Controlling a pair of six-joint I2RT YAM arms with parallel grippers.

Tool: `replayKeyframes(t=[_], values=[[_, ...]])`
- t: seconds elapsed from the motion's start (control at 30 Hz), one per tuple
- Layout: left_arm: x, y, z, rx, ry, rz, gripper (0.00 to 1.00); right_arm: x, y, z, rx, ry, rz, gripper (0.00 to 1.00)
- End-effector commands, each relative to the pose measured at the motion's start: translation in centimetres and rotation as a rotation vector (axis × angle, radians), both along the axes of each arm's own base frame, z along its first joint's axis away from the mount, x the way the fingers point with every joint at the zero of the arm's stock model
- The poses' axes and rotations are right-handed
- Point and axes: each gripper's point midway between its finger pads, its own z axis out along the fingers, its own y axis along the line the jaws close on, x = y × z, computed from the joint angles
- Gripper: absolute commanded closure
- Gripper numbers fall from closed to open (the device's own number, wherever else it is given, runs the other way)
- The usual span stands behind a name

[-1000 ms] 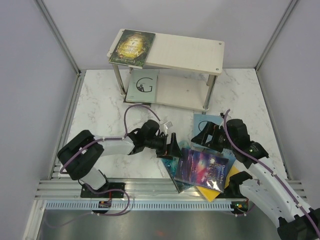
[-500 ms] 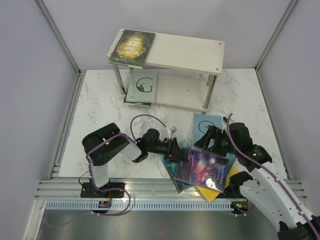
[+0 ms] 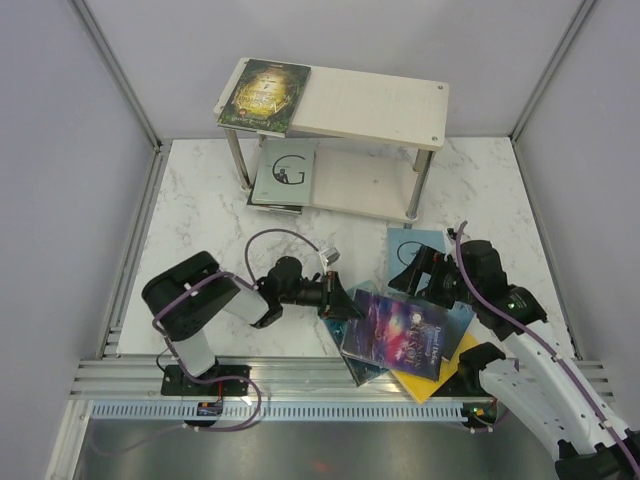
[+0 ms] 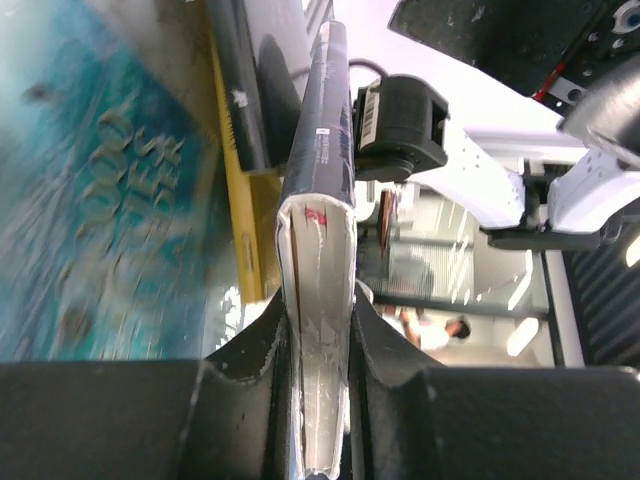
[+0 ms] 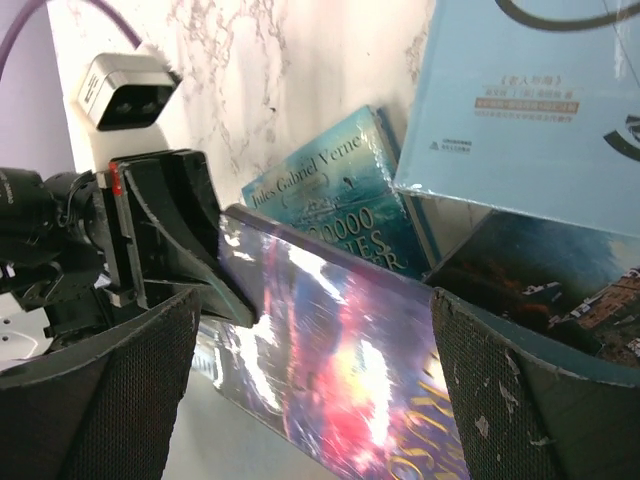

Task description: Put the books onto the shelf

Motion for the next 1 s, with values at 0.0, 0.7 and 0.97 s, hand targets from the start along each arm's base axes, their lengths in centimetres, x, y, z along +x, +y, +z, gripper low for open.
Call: replayKeyframes(t=[0.0, 0.7, 0.97], values=[[1.6, 2.8, 2.9, -0.049, -0.073, 0.110, 0.98, 1.4, 0.1, 2.8, 0.009, -0.068, -0.017, 0.02], [15.6, 18.6, 18.9, -0.167, -0.243, 1.100, 0.98, 4.4, 3.3, 12.1, 0.298, -0.177, -0.060, 0.02], [20.6, 19.9, 23.4, -0.324, -0.278, 1.221, 0.98, 3.7, 3.3, 11.3, 0.299, -0.164, -0.045, 0.02]])
